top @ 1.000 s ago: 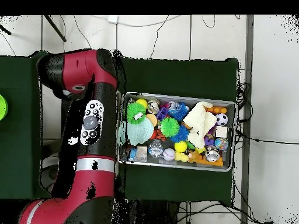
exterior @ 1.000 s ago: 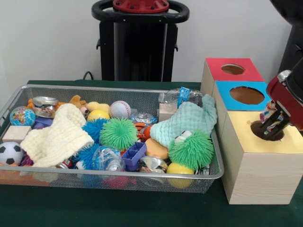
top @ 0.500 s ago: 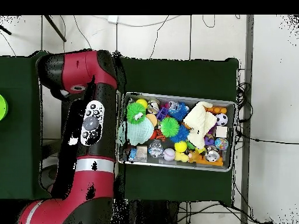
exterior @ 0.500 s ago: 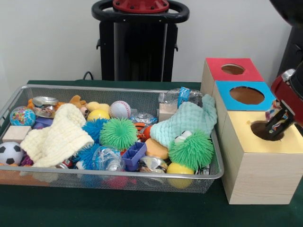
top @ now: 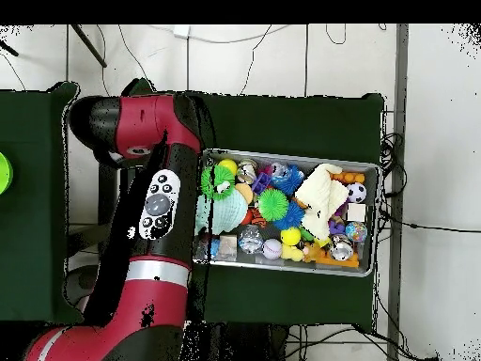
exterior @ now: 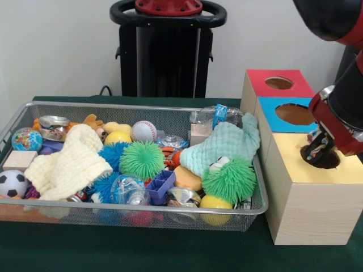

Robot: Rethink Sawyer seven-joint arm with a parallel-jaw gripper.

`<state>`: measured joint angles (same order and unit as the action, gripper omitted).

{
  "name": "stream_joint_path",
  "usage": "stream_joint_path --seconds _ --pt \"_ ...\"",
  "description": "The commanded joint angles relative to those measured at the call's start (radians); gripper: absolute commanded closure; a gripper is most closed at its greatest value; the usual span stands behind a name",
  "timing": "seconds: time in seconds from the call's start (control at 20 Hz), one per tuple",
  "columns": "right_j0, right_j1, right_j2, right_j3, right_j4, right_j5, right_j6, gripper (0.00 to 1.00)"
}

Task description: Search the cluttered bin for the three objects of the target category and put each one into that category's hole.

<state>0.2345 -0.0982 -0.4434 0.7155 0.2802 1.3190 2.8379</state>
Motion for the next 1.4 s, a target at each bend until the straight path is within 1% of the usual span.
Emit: stream_joint_path --seconds 0.05,0.35,0.75,0.95,1.1,1.2,1.4 --pt "-0.025 -0.013 0.094 0.192 0.026 -0.105 0.148 1.00" --pt "-0.031 -0.006 0.094 0.198 0.022 -0.119 0.129 1.00" --pt "-0.031 -0.007 0.105 0.201 0.043 -0.126 0.124 1.00" --pt "-0.027 0.008 0.096 0.209 0.027 -0.163 0.114 1.00" --pt "-0.026 0.027 0.097 0.217 0.023 -0.212 0.125 1.00" --pt "-0.027 0.035 0.099 0.208 0.031 -0.215 0.139 1.00" --pt "-0.020 0.058 0.094 0.164 0.046 -0.196 0.180 1.00"
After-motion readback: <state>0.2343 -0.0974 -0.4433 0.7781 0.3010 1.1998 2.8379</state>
